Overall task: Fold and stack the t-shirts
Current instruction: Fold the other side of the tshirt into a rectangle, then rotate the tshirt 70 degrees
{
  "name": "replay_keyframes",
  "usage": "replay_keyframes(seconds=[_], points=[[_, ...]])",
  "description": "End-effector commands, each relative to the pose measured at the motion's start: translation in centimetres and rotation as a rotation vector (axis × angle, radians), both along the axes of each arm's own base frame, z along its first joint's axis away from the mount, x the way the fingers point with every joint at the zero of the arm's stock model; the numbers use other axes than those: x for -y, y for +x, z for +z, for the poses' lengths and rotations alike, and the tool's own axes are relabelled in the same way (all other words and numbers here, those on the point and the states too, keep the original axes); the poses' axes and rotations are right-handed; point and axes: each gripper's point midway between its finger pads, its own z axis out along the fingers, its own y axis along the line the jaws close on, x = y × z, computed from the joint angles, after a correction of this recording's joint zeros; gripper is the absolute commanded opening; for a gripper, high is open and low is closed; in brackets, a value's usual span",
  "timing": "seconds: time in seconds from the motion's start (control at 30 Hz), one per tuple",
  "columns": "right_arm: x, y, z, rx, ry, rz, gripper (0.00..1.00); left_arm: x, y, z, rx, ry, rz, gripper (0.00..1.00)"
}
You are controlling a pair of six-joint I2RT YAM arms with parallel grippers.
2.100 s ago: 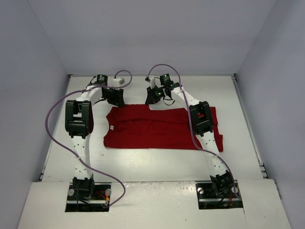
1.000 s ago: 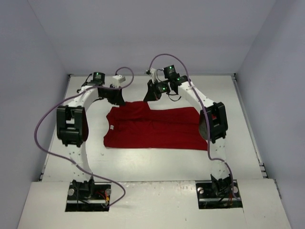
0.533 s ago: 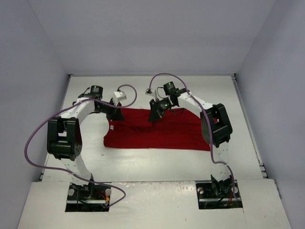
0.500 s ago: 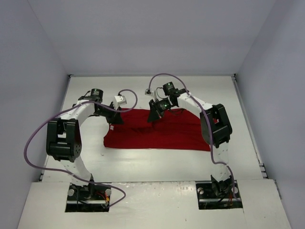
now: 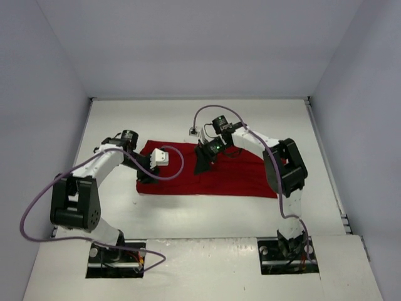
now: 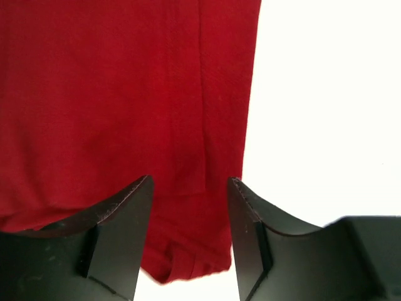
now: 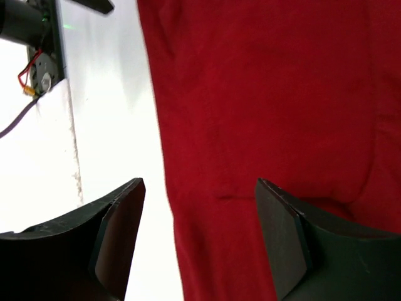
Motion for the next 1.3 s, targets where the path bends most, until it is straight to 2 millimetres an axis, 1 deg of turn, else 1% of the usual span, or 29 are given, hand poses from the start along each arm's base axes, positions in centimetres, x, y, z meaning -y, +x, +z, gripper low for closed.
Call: replay_keyframes(seconds=[0.0, 0.03, 0.07, 0.13, 0.17, 0.23, 0.27, 0.33, 0.37, 0.4, 0.47, 0.5, 0.53, 0.6, 0.67, 0.73, 0.77, 0.8, 0.87, 0.93, 1.07, 1.13, 1.17, 1.23, 1.27], points=[[1.2, 1.1, 7.6, 0.146, 0.097, -0.028, 0.62, 1.1, 0.8, 6.6, 0.118, -0.113, 0.028, 0.47], [2.4, 2.5, 8.4, 0.154, 0.105, -0.072, 0.55, 1.5, 1.4, 7.9, 0.084, -0.138, 0.088, 0.47], [3.5, 3.6, 9.0, 0.157, 0.108, -0.115, 0.48, 1.8, 1.9, 8.6, 0.044, -0.16, 0.147, 0.47], [6.0, 6.1, 9.6, 0.171, 0.1, -0.203, 0.38, 2.3, 3.3, 8.5, -0.055, -0.167, 0.277, 0.45], [7.3, 7.3, 9.6, 0.183, 0.083, -0.246, 0.33, 2.3, 4.2, 8.3, -0.091, -0.158, 0.353, 0.43], [11.2, 10.0, 8.8, 0.221, 0.024, -0.349, 0.26, 2.6, 5.6, 7.2, -0.189, -0.147, 0.484, 0.39], [13.4, 11.2, 8.0, 0.249, -0.031, -0.399, 0.23, 2.7, 6.2, 6.5, -0.247, -0.14, 0.551, 0.35], [17.4, 12.7, 5.9, 0.324, -0.179, -0.45, 0.18, 2.3, 7.0, 4.8, -0.339, -0.093, 0.684, 0.29], [18.9, 12.8, 4.7, 0.343, -0.246, -0.452, 0.16, 2.1, 7.4, 3.7, -0.382, -0.065, 0.734, 0.27], [20.1, 12.6, 3.5, 0.339, -0.302, -0.444, 0.15, 1.9, 7.6, 2.6, -0.417, -0.04, 0.769, 0.25], [22.9, 12.4, 1.2, 0.355, -0.423, -0.432, 0.12, 1.8, 7.5, 1.1, -0.492, -0.007, 0.842, 0.21], [24.3, 12.2, 0.0, 0.358, -0.48, -0.425, 0.11, 1.8, 7.4, 0.4, -0.522, 0.003, 0.875, 0.21], [25.5, 12.3, -0.6, 0.372, -0.527, -0.419, 0.09, 1.7, 7.7, 0.0, -0.533, 0.012, 0.926, 0.19], [27.1, 11.8, -2.4, 0.364, -0.602, -0.397, 0.07, 1.9, 7.8, -0.9, -0.532, 0.031, 0.974, 0.18], [28.1, 11.1, -4.2, 0.336, -0.66, -0.375, 0.06, 1.8, 8.3, -1.4, -0.498, 0.065, 1.03, 0.19], [29.0, 10.5, -5.6, 0.315, -0.713, -0.362, 0.03, 1.9, 8.9, -1.8, -0.488, 0.084, 1.076, 0.19], [29.3, 10.3, -6.1, 0.305, -0.733, -0.355, 0.03, 1.2, 9.2, -2.4, -0.471, 0.116, 1.11, 0.19], [29.7, 9.9, -7.0, 0.282, -0.759, -0.35, 0.01, 0.4, 10.2, -2.7, -0.438, 0.154, 1.183, 0.19], [30.2, 9.5, -7.5, 0.264, -0.788, -0.35, 0.0, -0.3, 10.4, -3.6, -0.443, 0.202, 1.221, 0.17], [30.5, 8.2, -8.0, 0.229, -0.81, -0.331, 0.0, -1.5, 12.2, -4.3, -0.386, 0.257, 1.283, 0.15], [29.8, 6.0, -7.5, 0.183, -0.8, -0.294, 0.0, -2.2, 15.2, -4.1, -0.31, 0.272, 1.32, 0.13], [29.0, 5.0, -6.6, 0.174, -0.788, -0.274, 0.0, -2.3, 17.4, -3.4, -0.257, 0.261, 1.332, 0.13], [28.8, 4.5, -6.4, 0.16, -0.788, -0.262, 0.0, -2.4, 18.6, -3.0, -0.224, 0.263, 1.331, 0.13], [27.6, 3.6, -5.9, 0.153, -0.779, -0.229, 0.0, -2.2, 21.5, -1.7, -0.159, 0.254, 1.322, 0.13], [27.0, 2.9, -5.6, 0.139, -0.775, -0.207, 0.0, -2.1, 22.6, -1.3, -0.142, 0.245, 1.319, 0.13]])
